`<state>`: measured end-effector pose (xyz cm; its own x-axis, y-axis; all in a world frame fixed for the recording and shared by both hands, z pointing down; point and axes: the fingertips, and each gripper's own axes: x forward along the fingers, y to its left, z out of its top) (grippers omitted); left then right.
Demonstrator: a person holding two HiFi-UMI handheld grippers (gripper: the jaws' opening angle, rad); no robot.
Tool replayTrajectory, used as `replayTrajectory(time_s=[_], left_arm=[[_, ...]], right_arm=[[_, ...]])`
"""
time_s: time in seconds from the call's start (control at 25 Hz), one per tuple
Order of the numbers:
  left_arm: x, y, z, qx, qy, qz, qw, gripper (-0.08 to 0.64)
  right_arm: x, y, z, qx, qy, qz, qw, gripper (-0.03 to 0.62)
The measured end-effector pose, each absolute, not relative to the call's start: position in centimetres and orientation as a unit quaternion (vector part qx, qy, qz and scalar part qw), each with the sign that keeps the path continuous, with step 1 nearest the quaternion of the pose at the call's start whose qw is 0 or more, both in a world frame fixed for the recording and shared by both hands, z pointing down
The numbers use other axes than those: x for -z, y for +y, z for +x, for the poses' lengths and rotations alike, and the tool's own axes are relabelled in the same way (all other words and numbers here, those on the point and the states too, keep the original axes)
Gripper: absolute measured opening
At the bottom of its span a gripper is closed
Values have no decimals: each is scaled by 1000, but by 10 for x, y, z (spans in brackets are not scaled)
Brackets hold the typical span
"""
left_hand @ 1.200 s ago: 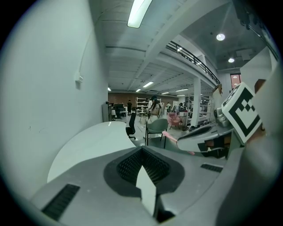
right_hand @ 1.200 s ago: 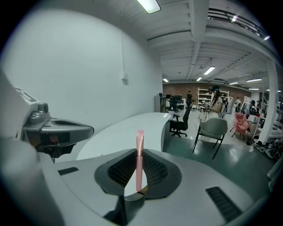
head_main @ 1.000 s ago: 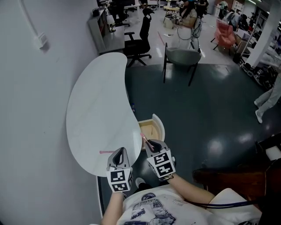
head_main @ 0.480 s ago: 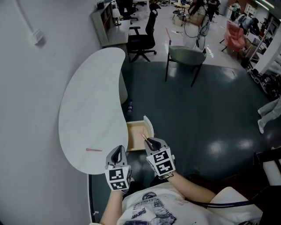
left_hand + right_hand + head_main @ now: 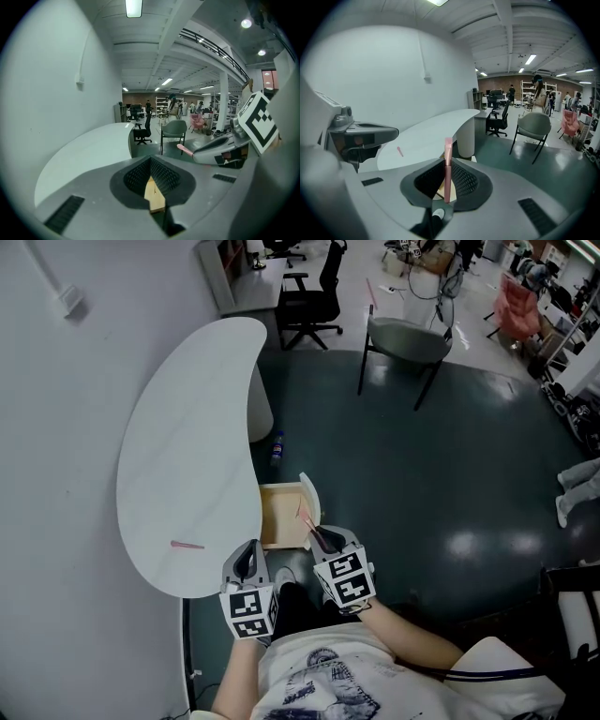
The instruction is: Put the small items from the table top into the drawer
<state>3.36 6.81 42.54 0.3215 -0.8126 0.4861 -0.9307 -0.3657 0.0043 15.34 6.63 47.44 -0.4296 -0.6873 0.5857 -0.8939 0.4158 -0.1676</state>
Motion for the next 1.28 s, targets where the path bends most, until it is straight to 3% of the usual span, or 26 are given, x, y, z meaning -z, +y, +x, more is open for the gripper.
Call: replayTrajectory(time_s=[0.96,1.28], left_arm=[[-511,-66,13,-263,-447,835,186,34],[-587,-120,6,-278,-408,844,209,34]], right_arm=[[-581,-35,121,-319,-743,526,264,58],[-650,-72,105,-345,-708,537,302,58]])
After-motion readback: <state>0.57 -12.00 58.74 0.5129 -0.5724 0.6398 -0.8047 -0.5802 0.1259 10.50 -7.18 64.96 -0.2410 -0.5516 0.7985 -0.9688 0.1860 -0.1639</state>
